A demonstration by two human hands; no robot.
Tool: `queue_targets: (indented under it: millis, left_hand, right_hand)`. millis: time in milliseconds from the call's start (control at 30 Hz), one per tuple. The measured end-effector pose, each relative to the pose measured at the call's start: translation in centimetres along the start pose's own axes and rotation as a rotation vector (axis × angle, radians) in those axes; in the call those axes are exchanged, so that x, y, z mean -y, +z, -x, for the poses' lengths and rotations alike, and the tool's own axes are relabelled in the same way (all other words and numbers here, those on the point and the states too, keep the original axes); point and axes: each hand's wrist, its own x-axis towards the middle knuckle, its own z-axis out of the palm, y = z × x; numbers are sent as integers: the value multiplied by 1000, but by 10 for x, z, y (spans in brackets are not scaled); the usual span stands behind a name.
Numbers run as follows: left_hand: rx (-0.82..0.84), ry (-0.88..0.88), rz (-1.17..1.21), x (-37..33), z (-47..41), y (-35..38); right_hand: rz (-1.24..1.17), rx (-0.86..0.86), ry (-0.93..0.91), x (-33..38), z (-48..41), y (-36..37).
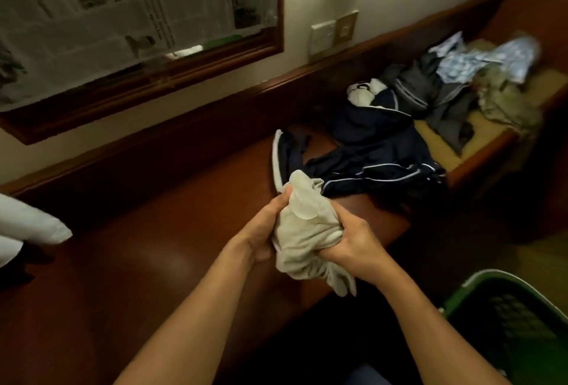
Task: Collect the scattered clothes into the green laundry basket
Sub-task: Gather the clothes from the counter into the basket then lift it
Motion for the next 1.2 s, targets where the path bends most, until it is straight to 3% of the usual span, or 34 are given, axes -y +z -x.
queue_targets:
  millis: [133,267,467,633,700,800,1000,1200]
  left_hand:
    - [85,-57,-67,22,-9,67]
    - [184,-10,-189,58,-15,145]
    - [420,36,-426,139,-37,280]
    - [64,125,-619,236,-58,368]
    - [97,153,-761,269,-61,387]
    - [149,332,-1151,303,-67,384]
    - [623,403,-2109,368,-123,311]
    - [1180,302,-2578,418,-208,270]
  right_hand:
    - [10,-49,9,-10,55,-55]
    - [125,-203,41,-38,116,-111]
    - [-93,-376,47,-98,227,-192]
    - [-160,-631,196,-151,313,-245]
    - [-151,-689,268,-176,339,-258]
    - [-148,-767,388,-213,366,-269]
    - [-108,-996,627,-260,385,-284]
    - [67,-951,757,-319,371,-285]
